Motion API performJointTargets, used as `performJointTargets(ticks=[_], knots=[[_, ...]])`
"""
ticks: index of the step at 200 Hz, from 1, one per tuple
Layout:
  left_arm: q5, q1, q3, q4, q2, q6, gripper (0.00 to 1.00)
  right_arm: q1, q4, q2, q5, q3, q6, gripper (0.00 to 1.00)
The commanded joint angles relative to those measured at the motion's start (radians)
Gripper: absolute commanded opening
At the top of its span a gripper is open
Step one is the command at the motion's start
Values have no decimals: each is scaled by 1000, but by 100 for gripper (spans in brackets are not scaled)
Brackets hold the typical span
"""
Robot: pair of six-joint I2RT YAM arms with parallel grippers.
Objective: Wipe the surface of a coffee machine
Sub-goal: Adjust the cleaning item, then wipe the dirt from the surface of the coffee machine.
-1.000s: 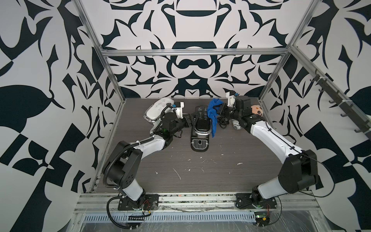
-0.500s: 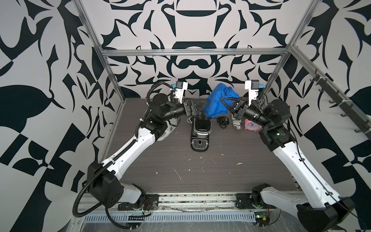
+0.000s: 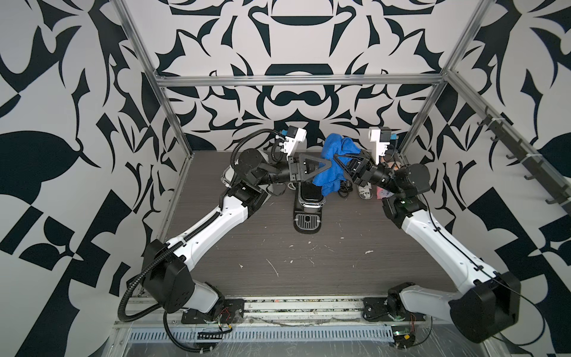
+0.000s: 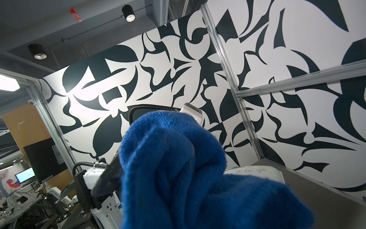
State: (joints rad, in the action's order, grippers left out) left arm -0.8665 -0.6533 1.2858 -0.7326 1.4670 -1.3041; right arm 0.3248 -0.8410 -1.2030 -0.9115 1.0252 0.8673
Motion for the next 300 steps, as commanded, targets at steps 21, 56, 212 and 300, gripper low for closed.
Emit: performJointTargets(ticks=[21, 56, 212, 300], knots=[[-2, 0, -4, -168, 0, -94, 70, 64, 178, 61, -27, -10, -204, 0], [29, 5, -5, -155, -13, -64, 45, 84, 244, 85, -28, -47, -267, 0], [691, 207, -141, 726, -163, 606, 0, 115, 876, 62, 504, 86, -389, 56], [648, 205, -99, 673, 26, 584, 0, 240, 1177, -227, 687, 280, -461, 0]])
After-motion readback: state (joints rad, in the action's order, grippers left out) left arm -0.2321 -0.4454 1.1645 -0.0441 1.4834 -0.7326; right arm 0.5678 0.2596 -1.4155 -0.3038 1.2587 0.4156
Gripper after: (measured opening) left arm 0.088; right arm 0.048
